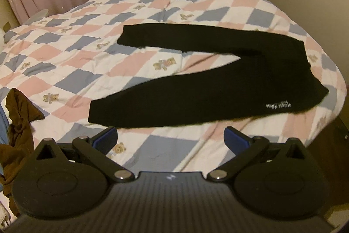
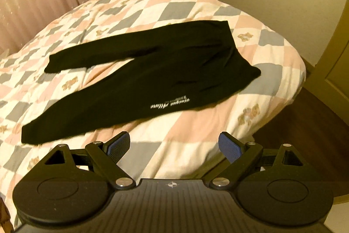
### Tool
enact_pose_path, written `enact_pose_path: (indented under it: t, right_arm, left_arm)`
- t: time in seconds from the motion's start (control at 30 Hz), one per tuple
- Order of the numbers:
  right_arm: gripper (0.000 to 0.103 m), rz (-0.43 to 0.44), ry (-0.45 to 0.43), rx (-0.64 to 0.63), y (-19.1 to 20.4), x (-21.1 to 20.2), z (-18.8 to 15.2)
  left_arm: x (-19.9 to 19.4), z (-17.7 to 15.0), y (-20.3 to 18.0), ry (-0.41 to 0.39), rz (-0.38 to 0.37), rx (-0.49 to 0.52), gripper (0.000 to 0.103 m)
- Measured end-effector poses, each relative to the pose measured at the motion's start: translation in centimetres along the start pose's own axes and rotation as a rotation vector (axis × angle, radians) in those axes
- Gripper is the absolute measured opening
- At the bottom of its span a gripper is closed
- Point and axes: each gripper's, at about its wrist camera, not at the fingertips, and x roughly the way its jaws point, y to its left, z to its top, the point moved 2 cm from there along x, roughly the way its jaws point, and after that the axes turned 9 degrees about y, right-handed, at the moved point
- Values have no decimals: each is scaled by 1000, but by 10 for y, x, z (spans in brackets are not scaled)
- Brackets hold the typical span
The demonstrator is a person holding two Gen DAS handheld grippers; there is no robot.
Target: Fold clothes
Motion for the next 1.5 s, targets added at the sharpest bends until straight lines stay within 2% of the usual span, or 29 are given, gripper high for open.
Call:
enact_pose_path:
  t: [0.2, 0.43, 0.77, 1.0, 1.1, 1.3, 1.4, 1.5]
  right_arm:
    - [91, 7, -10, -39, 14, -17, -6]
    - [92, 29, -37, -65, 23, -30, -2]
    - [92, 32, -30, -54, 23, -20, 8]
    - [92, 10, -7, -55, 15, 1, 20]
    - [92, 9, 8, -54, 3, 14, 36]
    - [92, 60, 35, -86, -26, 57, 100]
    - [92, 86, 49, -102, -41, 78, 133]
    - [92, 119, 73, -117, -59, 110, 169]
  left_arm:
    - [-9, -15, -6, -4, -20, 11, 103]
    - [-17, -13, -4, -24, -18, 19, 103]
    - [-10, -1, 0, -15, -18, 19, 103]
    - [15, 9, 7, 20, -39, 22, 102]
    - [28, 18, 13, 32, -22, 7, 102]
    - [57, 47, 28, 37, -1, -50, 102]
    - [82, 70, 31, 72, 11, -78, 102]
    - [114, 95, 27, 112, -14, -87, 102]
